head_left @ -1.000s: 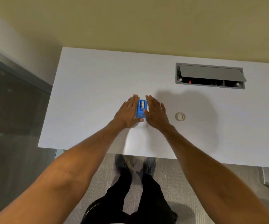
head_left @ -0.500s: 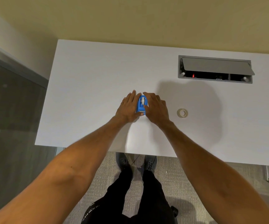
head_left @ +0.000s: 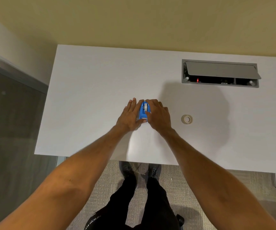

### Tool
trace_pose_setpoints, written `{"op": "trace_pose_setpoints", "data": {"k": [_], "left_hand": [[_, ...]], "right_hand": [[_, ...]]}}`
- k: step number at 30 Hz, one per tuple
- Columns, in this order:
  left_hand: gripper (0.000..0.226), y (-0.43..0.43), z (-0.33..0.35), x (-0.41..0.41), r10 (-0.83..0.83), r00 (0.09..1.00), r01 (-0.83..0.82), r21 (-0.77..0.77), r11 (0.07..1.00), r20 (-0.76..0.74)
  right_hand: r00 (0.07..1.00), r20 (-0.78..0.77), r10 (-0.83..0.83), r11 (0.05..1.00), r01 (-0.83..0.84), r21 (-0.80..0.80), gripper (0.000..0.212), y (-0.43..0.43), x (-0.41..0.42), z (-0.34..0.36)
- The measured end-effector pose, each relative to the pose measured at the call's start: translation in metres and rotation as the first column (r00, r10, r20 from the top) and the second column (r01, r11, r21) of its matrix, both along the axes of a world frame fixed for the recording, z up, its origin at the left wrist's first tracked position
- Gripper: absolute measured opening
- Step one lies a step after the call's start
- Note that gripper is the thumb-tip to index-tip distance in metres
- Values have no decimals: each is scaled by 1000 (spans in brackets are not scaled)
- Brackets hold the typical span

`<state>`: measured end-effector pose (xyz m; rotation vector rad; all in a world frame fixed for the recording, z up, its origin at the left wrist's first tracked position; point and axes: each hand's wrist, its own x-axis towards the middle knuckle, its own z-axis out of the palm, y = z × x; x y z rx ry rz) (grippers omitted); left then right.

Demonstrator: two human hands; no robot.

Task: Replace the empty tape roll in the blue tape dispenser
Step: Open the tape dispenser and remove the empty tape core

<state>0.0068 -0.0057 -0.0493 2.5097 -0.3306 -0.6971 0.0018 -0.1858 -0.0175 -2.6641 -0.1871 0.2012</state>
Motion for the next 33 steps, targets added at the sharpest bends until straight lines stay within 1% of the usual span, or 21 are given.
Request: {"op": "trace_pose_setpoints", "data": {"k": [6,9,19,29,31,33], "left_hand": [[132,0,6,-2,-17,1000,17,37,999,-20],[129,0,7,-1,-16,1000,17,64,998,-16],[118,0,0,0,-21,1000,22,102,995,-10],[129,-3,-1,-2,-6,1000,8,103,995,-12],[127,-4,1,-2,-4,1000,6,105,994,-14],[121,-5,3,-1,-6,1000,8,114,993,-19]], "right_hand": [[999,53,5,1000,-4,-26,50,-1,5,-6],[998,56,-7,1000,8,-22,48,-1,6,-7],[998,66,-10,999,12,-31,59,-1,10,-10],[995,95,13,1000,-10,-26,64,-6,9,-14],[995,101,19,1000,-17,-24,65,-6,9,-15],[992,121,23,1000,-23,-4,62,-7,9,-15]]}}
